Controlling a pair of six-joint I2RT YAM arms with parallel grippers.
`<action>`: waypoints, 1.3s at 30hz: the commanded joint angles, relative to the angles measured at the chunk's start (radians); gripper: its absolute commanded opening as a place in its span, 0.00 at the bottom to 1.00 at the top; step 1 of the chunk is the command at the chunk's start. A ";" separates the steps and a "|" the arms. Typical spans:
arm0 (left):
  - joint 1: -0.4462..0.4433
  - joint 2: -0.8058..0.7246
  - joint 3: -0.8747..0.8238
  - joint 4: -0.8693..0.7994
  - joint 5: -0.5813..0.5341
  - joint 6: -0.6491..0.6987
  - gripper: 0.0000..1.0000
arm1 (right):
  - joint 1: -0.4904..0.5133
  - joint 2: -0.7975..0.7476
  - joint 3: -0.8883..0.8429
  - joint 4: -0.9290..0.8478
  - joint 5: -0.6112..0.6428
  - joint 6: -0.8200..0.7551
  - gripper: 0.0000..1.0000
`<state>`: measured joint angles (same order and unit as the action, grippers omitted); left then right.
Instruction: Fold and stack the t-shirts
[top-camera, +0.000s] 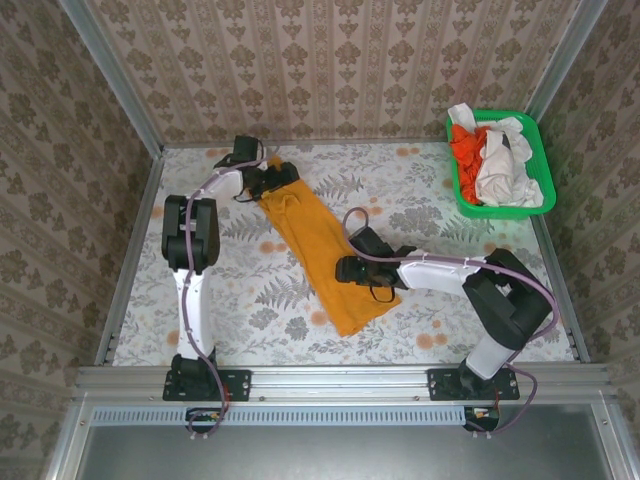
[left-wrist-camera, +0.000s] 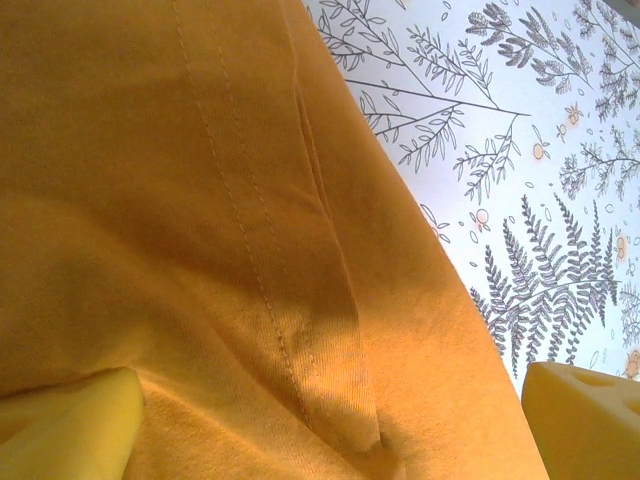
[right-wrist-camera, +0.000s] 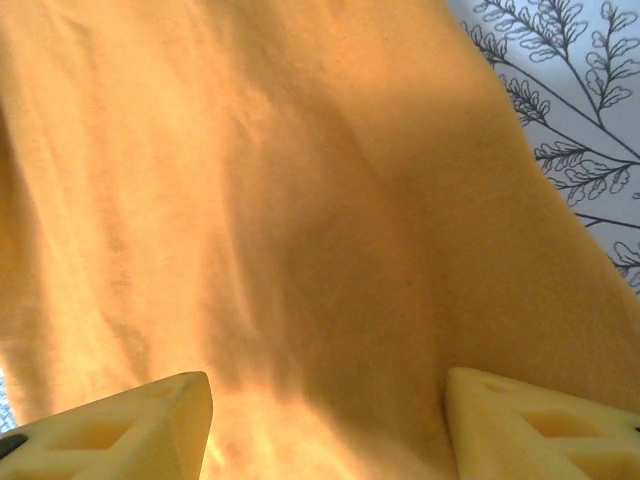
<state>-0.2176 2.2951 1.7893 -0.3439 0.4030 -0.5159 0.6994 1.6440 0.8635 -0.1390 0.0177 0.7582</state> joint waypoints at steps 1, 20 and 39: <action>-0.007 -0.027 -0.024 -0.075 -0.009 0.025 1.00 | -0.014 -0.071 0.044 -0.055 0.057 -0.047 0.63; -0.002 -0.022 -0.017 -0.112 -0.028 0.031 0.86 | -0.117 0.143 0.108 0.001 -0.060 -0.088 0.48; -0.135 0.474 0.733 -0.337 0.081 -0.021 0.83 | 0.041 0.168 0.090 0.049 -0.090 -0.030 0.34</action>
<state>-0.3298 2.6884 2.4783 -0.5934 0.4316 -0.4973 0.7189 1.7699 0.9241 -0.0521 -0.0235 0.7181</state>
